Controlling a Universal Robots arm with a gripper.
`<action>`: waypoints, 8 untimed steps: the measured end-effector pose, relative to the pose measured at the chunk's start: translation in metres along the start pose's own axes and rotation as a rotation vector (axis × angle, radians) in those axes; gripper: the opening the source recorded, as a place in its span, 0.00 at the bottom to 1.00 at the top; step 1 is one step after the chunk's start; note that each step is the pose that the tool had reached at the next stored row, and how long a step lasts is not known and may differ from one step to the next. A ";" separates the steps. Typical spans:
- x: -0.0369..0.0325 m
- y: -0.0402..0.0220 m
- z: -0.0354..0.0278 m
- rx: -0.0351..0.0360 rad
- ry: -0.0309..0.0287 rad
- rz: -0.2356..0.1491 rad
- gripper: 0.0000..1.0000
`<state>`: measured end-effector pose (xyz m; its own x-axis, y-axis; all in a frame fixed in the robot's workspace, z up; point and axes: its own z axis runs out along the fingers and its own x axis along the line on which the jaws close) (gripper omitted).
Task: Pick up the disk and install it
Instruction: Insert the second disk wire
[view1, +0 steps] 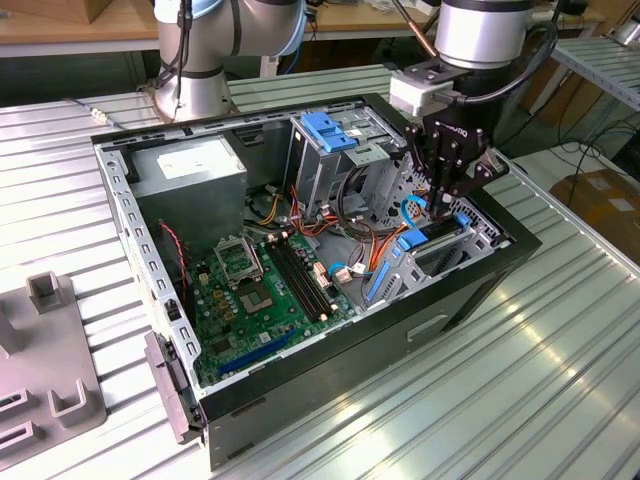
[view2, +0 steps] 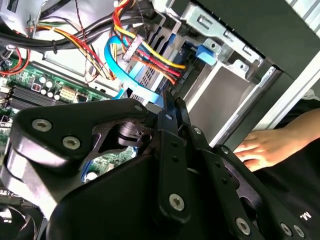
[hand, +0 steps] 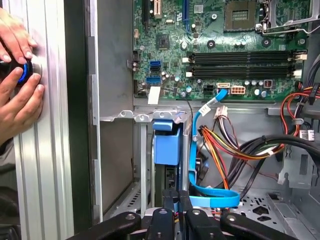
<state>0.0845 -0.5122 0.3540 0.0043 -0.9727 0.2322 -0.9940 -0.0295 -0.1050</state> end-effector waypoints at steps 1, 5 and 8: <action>0.0000 0.0004 0.0001 0.0005 0.0000 0.000 0.16; 0.0041 0.0019 0.0027 0.0267 -0.0137 0.008 0.16; 0.0065 0.0025 0.0051 0.0313 -0.0307 0.011 0.16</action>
<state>0.0826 -0.5198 0.3503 -0.0029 -0.9796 0.2011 -0.9901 -0.0253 -0.1377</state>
